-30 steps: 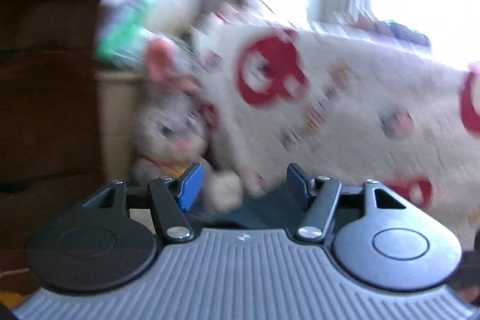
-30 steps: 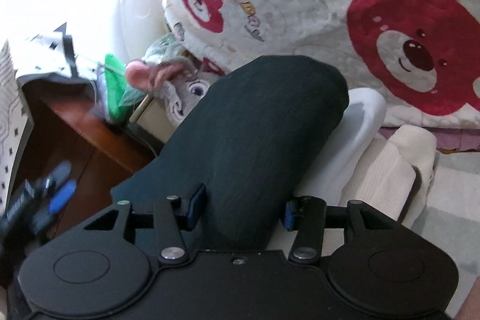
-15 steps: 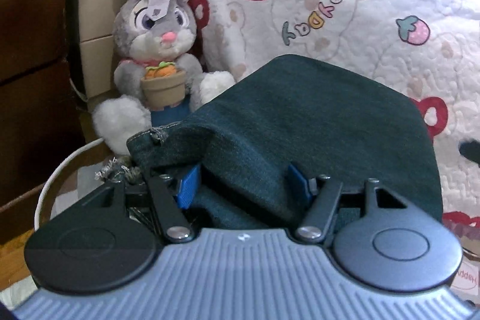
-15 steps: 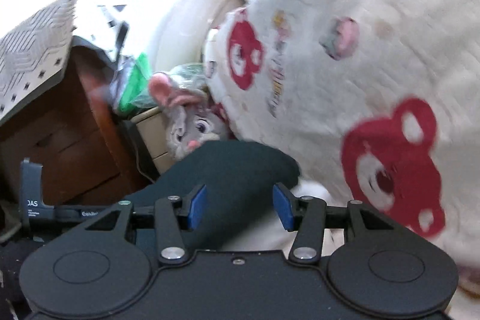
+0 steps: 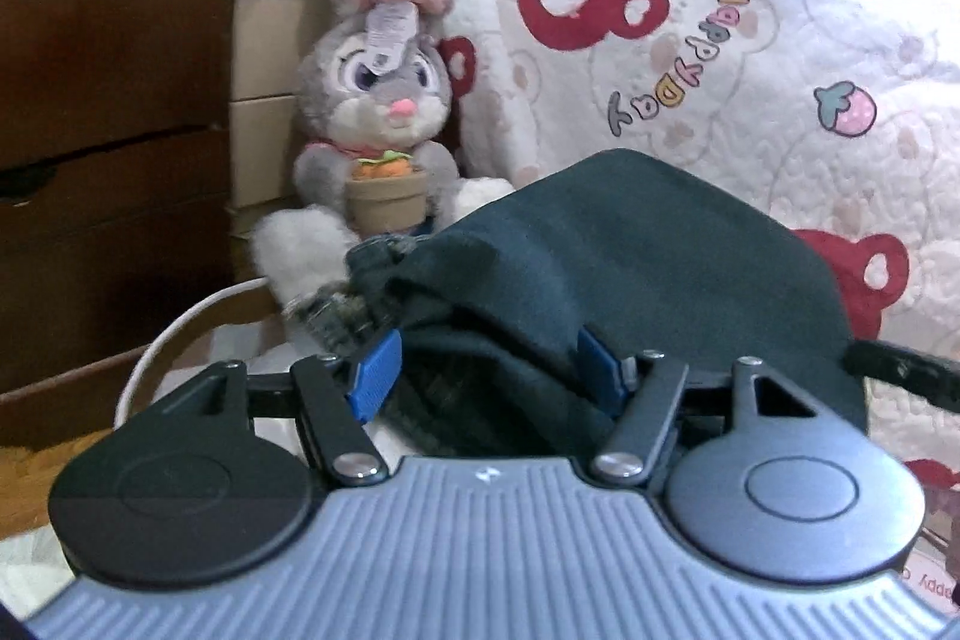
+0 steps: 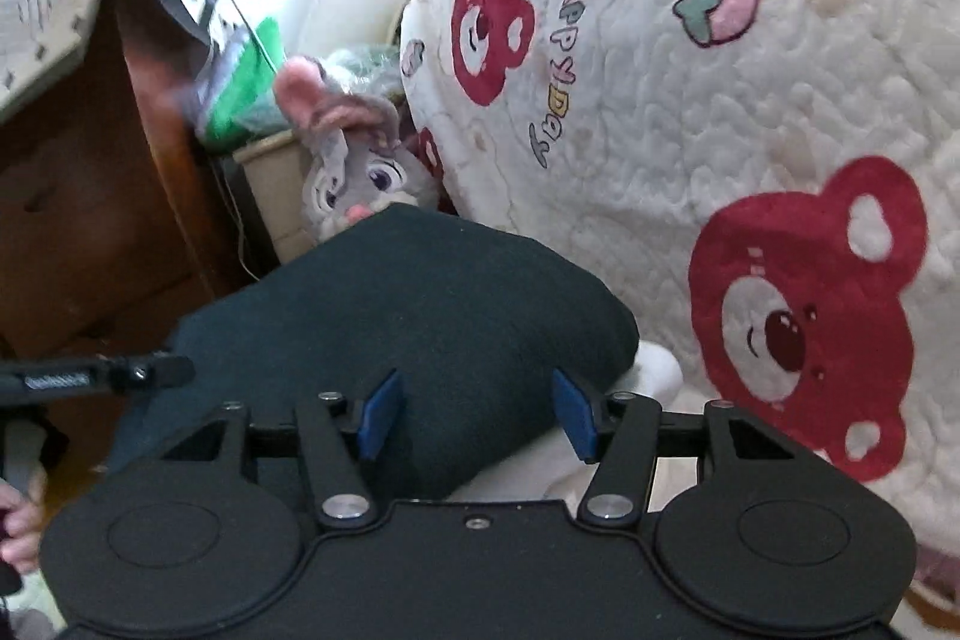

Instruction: Fold clothes

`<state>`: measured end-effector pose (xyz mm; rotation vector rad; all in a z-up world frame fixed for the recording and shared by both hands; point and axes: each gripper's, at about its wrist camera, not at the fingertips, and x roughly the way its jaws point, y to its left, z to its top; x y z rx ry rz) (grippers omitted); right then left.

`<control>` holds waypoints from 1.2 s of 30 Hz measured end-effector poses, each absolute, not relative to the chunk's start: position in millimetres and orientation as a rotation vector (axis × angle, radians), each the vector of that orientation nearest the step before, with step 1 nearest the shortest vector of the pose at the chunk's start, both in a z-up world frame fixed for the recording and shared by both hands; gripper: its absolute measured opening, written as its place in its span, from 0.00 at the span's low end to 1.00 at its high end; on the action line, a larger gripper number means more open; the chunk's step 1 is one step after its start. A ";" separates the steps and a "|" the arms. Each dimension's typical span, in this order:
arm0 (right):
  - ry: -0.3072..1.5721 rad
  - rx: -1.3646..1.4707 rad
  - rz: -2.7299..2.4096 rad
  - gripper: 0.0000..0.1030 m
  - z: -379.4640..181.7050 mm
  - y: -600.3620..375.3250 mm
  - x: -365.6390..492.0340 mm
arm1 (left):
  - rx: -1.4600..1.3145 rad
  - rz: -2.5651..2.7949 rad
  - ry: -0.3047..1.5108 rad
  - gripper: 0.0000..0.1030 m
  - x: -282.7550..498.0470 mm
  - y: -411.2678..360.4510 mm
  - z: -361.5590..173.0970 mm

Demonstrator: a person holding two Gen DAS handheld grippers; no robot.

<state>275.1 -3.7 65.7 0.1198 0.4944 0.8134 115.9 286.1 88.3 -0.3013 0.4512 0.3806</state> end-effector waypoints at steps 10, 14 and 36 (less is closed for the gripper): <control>0.483 0.116 0.742 0.60 51.8 -85.8 176.3 | -0.394 0.381 0.470 0.81 15.8 199.1 66.2; 0.485 0.118 0.716 0.60 52.6 -116.8 141.7 | -0.408 0.276 0.507 0.81 10.4 162.9 63.2; 0.568 -0.015 0.677 0.61 20.8 -185.9 34.9 | -0.285 0.234 0.680 0.94 -52.2 42.2 14.0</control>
